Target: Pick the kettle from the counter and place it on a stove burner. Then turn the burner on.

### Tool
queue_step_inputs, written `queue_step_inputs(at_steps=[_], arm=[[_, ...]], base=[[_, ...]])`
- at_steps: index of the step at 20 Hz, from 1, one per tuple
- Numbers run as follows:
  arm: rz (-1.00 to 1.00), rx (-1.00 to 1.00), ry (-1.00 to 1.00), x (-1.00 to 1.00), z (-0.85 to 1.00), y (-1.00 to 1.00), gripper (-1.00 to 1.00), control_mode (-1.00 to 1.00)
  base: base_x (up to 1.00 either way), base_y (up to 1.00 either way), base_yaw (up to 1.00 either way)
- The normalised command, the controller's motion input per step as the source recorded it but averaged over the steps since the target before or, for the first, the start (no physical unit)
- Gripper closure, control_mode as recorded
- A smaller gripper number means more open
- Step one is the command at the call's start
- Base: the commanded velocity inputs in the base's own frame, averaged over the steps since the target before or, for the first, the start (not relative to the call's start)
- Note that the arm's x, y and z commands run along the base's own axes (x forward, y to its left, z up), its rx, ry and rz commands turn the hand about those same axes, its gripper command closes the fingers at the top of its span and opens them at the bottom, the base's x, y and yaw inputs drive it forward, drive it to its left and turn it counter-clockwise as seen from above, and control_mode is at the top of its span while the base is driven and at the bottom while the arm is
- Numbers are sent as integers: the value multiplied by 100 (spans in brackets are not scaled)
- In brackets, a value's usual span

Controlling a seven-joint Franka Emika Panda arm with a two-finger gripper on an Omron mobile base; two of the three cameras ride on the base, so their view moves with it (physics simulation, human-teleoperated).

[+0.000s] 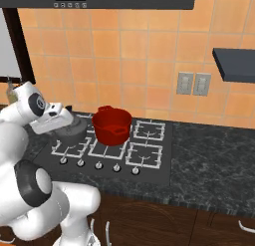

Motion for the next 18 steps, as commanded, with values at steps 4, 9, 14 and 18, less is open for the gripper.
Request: queue_step_inputs(at_steps=[4, 9, 14, 18], arm=[[-18, 21, 3, -65, -94, -2, -100, -100], [-24, 34, 0, 0, -65, 38, -100, -100], [-4, -1, 2, 19, -5, 26, -100, -100], [0, 0, 0, 38, -12, 26, -100, -100]], base=[[0, 0, 0], [0, 0, 0], [0, 0, 0], [0, 0, 0]])
